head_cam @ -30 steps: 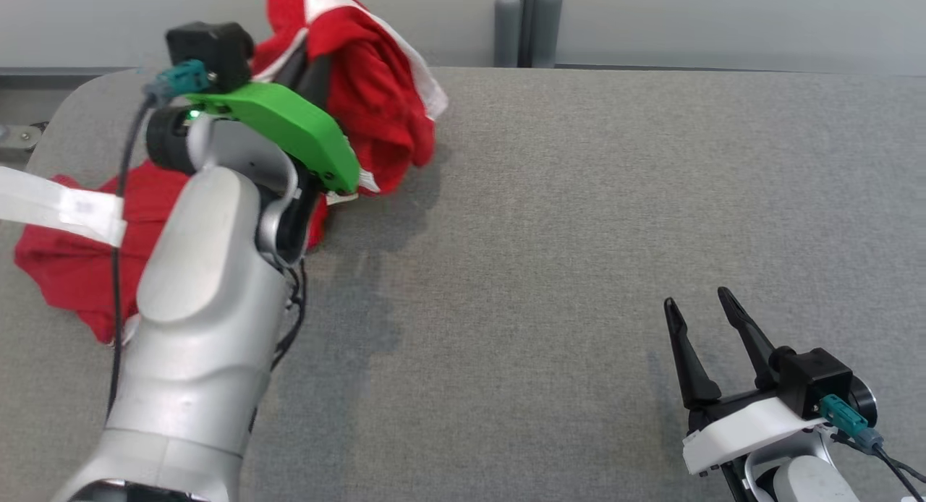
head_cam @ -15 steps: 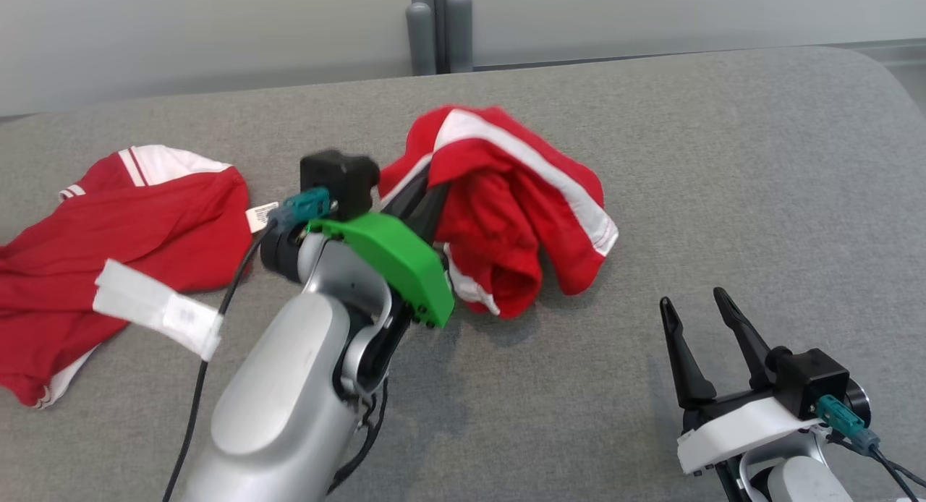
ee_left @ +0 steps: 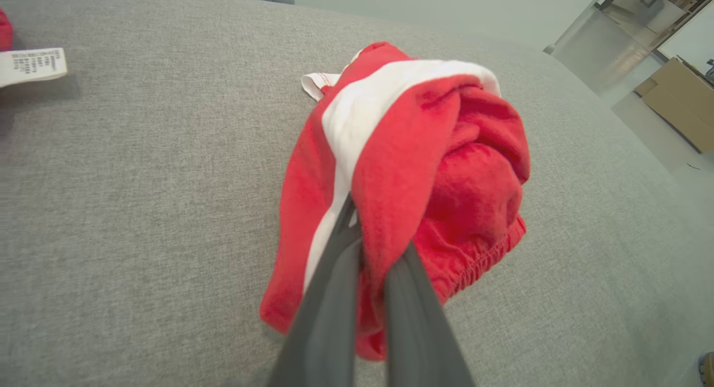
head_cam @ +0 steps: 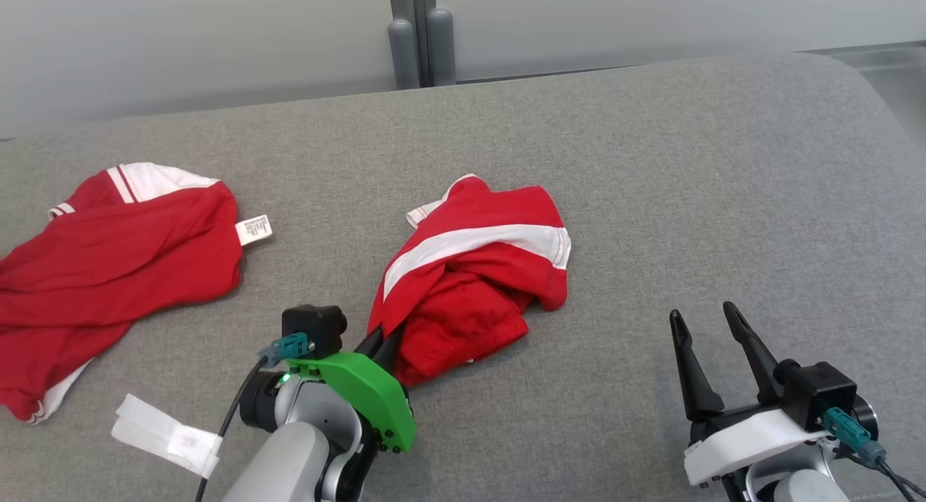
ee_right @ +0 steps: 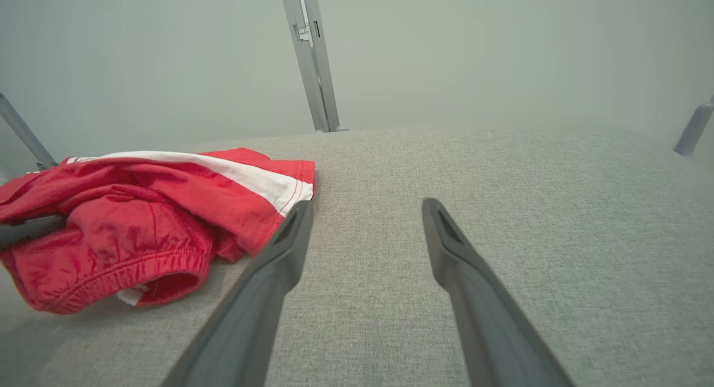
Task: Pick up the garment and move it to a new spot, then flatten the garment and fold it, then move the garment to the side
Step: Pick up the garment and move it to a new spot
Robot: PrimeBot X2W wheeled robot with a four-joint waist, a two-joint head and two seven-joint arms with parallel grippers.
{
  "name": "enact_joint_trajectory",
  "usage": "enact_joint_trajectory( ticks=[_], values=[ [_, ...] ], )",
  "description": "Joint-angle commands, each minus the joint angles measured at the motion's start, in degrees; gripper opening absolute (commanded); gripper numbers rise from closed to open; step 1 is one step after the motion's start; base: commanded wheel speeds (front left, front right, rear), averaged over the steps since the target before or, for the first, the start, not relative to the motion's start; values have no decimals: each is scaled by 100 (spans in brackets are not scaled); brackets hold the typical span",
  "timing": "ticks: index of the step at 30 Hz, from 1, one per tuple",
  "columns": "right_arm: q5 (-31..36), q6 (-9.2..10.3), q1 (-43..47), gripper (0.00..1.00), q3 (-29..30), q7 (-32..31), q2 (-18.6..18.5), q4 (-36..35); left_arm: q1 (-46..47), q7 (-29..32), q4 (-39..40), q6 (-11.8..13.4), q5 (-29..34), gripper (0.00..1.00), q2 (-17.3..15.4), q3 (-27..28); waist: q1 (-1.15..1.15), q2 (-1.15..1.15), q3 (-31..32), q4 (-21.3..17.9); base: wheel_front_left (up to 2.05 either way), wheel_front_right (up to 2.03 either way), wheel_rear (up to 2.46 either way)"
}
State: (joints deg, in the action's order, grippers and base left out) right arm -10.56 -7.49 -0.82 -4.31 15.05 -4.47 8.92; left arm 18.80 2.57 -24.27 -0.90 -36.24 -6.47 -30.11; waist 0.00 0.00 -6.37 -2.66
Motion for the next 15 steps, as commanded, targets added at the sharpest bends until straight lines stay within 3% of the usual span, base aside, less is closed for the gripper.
enact_joint_trajectory(
  ticks=[1,2,15],
  values=[
    [1,0,39,100,-6,20,-9,5,-106,-114,-71,0,43,75,-16,-9,0,0,72,64,0,0,0],
    [5,0,20,100,-28,20,-17,12,-125,-199,-116,9,58,99,-23,-6,0,0,82,70,0,0,0],
    [62,0,39,100,-56,20,-198,-19,-409,-1325,-311,325,371,100,-308,211,0,0,338,293,0,0,0]
  ],
)
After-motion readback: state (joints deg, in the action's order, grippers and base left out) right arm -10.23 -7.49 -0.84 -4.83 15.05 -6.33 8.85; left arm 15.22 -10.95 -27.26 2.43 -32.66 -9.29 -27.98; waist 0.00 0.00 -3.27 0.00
